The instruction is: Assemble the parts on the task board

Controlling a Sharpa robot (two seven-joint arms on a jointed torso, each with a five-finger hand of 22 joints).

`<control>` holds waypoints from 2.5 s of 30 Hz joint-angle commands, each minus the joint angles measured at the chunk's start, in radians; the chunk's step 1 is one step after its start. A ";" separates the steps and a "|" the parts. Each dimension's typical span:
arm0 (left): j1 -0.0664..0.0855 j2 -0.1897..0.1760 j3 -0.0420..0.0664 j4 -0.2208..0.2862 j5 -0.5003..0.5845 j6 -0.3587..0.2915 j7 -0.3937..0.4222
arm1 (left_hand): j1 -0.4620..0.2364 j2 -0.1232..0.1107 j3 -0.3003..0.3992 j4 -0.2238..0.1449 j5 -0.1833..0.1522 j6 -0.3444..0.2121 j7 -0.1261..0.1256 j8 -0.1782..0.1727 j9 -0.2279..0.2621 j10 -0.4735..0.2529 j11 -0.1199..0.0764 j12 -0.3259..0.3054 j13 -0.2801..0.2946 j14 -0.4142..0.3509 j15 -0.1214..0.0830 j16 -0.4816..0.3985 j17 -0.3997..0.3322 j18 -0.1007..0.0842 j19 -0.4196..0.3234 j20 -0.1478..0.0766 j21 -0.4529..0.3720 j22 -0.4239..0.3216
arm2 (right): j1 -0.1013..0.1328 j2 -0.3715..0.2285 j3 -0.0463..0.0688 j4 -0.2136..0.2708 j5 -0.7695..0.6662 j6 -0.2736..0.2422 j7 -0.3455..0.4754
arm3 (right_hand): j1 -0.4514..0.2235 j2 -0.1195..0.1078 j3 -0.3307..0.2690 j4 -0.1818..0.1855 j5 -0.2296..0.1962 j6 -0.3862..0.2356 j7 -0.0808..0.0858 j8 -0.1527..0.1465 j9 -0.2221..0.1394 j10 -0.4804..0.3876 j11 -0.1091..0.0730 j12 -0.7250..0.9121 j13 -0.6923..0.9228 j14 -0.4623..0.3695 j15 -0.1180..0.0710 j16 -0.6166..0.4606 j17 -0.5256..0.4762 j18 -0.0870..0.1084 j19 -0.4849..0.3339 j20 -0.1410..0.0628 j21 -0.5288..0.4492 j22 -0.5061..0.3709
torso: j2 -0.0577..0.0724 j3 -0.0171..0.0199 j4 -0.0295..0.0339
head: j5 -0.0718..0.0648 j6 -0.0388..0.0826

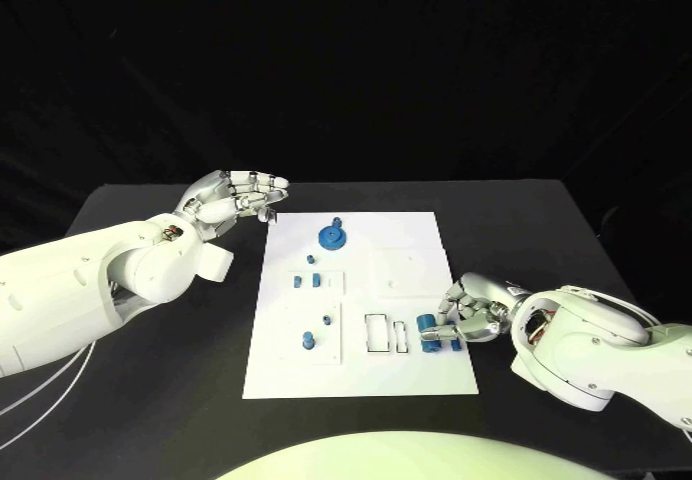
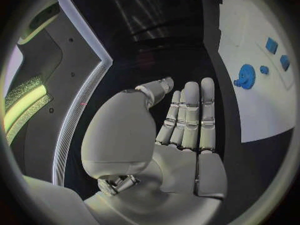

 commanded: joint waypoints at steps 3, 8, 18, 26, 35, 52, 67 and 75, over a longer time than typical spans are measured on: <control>-0.001 -0.001 0.000 0.004 0.004 0.015 0.007 | 0.000 0.006 -0.002 -0.001 0.003 -0.004 0.000 0.008 -0.001 -0.009 0.000 -0.002 -0.001 -0.004 0.001 -0.004 -0.001 0.015 -0.005 0.006 0.003 0.001 | -0.012 0.018 0.000 -0.014 -0.054 0.022 -0.053 | -0.002 0.014 -0.010 0.000 0.008 0.004 -0.008 0.010 0.002 0.069 -0.008 0.003 0.218 0.093 -0.006 0.005 0.211 -0.011 0.101 -0.004 0.009 0.258 | 0.000 -0.0001 -0.0001 | 0.002 -0.003; -0.001 -0.002 0.000 0.004 0.004 0.017 0.007 | 0.000 0.006 -0.002 -0.001 0.003 -0.004 0.000 0.008 -0.001 -0.009 0.000 -0.002 -0.001 -0.004 0.001 -0.004 -0.001 0.015 -0.005 0.006 0.003 0.001 | -0.025 0.044 -0.001 -0.036 -0.071 0.025 -0.064 | -0.002 0.017 -0.012 0.000 0.009 0.005 -0.009 0.012 0.003 0.069 -0.008 0.003 0.217 0.093 -0.006 0.006 0.213 -0.012 0.102 -0.004 0.014 0.260 | 0.000 -0.0004 -0.0012 | 0.003 -0.006; -0.001 -0.005 0.000 0.005 0.005 0.018 0.006 | 0.000 0.006 -0.002 -0.001 0.003 -0.004 0.000 0.008 -0.001 -0.009 0.000 -0.002 -0.001 -0.004 0.001 -0.004 -0.001 0.015 -0.005 0.006 0.003 0.001 | -0.050 0.091 -0.001 -0.073 -0.106 0.039 -0.097 | -0.002 0.027 -0.019 0.000 0.010 0.012 -0.012 0.020 0.007 0.069 -0.011 0.002 0.218 0.093 -0.008 0.006 0.214 -0.012 0.103 -0.005 0.016 0.260 | 0.000 -0.0004 -0.0012 | 0.003 -0.012; -0.001 -0.008 0.000 0.005 0.005 0.019 0.005 | -0.002 0.006 -0.003 0.000 0.003 -0.004 0.000 0.009 -0.001 -0.009 0.000 -0.002 -0.002 -0.004 0.001 -0.004 -0.001 0.015 -0.005 0.006 0.003 0.001 | -0.058 0.104 -0.001 -0.081 -0.093 0.004 -0.104 | 0.067 0.092 0.009 -0.006 0.115 0.017 -0.022 0.039 0.016 0.071 -0.020 0.002 0.220 0.094 -0.017 0.007 0.217 -0.014 0.104 -0.012 0.025 0.262 | -0.001 -0.0007 -0.0014 | 0.003 -0.014; -0.001 -0.009 0.000 0.004 0.005 0.019 0.003 | -0.002 0.006 -0.003 0.000 0.003 -0.004 0.000 0.009 -0.001 -0.009 0.000 -0.002 -0.002 -0.004 0.001 -0.004 -0.001 0.015 -0.005 0.006 0.003 0.001 | -0.059 0.090 0.000 -0.055 -0.009 -0.076 -0.075 | 0.120 0.114 0.041 -0.005 0.251 0.032 -0.033 0.046 0.013 0.074 -0.031 0.002 0.221 0.096 -0.025 0.010 0.228 -0.014 0.105 -0.020 0.027 0.263 | -0.001 -0.0004 -0.0009 | 0.003 -0.012; -0.001 -0.002 -0.001 0.001 0.005 0.019 0.002 | -0.002 0.006 -0.003 0.000 0.003 -0.004 0.000 0.009 -0.001 -0.009 0.000 -0.002 -0.002 -0.004 0.001 -0.004 -0.001 0.015 -0.005 0.006 0.003 0.001 | 0.010 0.130 0.003 0.016 0.172 -0.096 -0.038 | 0.091 0.124 0.046 -0.002 0.258 0.052 -0.039 0.052 0.012 0.080 -0.036 0.012 0.228 0.098 -0.030 0.015 0.242 -0.014 0.105 -0.024 0.027 0.263 | 0.000 -0.0010 0.0006 | -0.001 -0.011; -0.001 -0.002 -0.002 0.001 0.007 0.020 0.001 | -0.004 0.007 -0.003 0.002 0.003 -0.005 -0.001 0.011 -0.001 -0.011 0.000 -0.001 -0.004 -0.004 0.001 -0.003 -0.001 0.015 -0.006 0.006 0.002 0.000 | 0.001 0.217 -0.002 -0.056 0.126 -0.034 -0.066 | 0.021 0.112 0.021 -0.003 0.186 0.058 -0.038 0.053 0.009 0.079 -0.035 0.006 0.226 0.098 -0.029 0.016 0.243 -0.014 0.105 -0.025 0.027 0.263 | 0.000 -0.0010 -0.0004 | 0.003 -0.015; -0.001 -0.003 -0.002 0.002 0.007 0.021 -0.001 | -0.004 0.007 -0.003 0.002 0.003 -0.005 -0.001 0.011 -0.001 -0.011 0.000 -0.001 -0.004 -0.004 0.001 -0.003 -0.001 0.015 -0.006 0.006 0.002 0.000 | -0.001 0.229 -0.003 -0.071 0.106 -0.018 -0.068 | -0.005 0.104 0.004 -0.003 0.160 0.060 -0.039 0.056 0.010 0.080 -0.035 0.006 0.227 0.098 -0.029 0.015 0.241 -0.014 0.105 -0.024 0.027 0.263 | 0.000 -0.0008 -0.0007 | 0.002 -0.018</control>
